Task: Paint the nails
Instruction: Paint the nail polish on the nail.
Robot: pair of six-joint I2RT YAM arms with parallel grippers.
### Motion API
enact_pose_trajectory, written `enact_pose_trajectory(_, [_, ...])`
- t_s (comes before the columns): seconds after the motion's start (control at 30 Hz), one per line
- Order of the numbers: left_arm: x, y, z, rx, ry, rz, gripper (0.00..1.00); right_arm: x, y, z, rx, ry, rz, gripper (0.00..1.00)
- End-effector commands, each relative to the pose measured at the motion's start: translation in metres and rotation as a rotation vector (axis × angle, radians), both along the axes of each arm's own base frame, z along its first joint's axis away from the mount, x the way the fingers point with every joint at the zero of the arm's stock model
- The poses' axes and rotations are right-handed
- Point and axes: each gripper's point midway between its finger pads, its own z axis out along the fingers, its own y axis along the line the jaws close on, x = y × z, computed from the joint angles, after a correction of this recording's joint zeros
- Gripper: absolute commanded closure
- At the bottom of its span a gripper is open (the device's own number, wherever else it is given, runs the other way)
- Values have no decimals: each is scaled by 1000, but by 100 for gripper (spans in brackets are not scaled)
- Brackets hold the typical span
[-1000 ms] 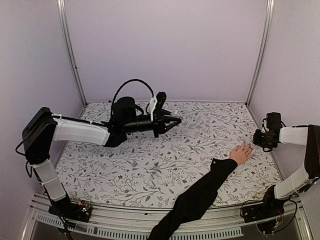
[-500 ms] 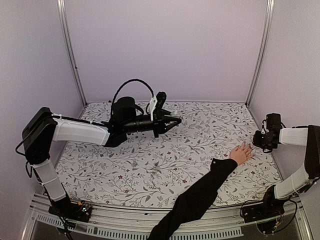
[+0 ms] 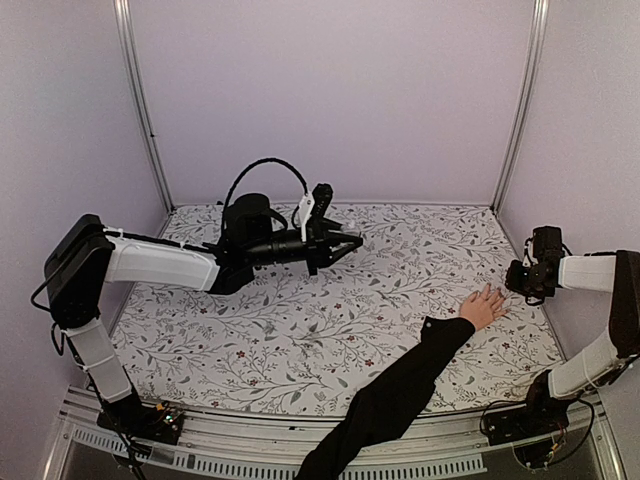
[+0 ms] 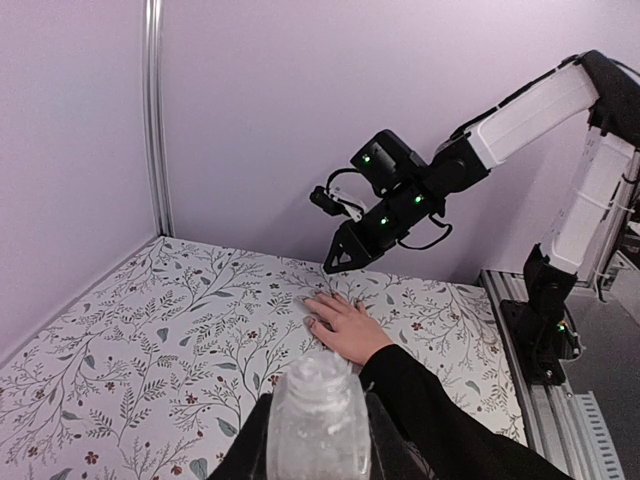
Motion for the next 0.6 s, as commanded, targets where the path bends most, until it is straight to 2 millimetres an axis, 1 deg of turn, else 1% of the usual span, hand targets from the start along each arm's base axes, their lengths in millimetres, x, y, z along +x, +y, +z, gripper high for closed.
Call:
enact_pose_trajectory(0.0, [7,2,6,-27,-21,16,100,4,-3,0,-3,-10,-12,100])
enact_pose_trajectory(0.2, [8,2,5,-26,-21,16,100,1,-3,-4,-3,0,-16,100])
enact_pose_trajectory(0.57, [9,2,5,-26,-21,17,100,2,-3,-6,0,2,-16,100])
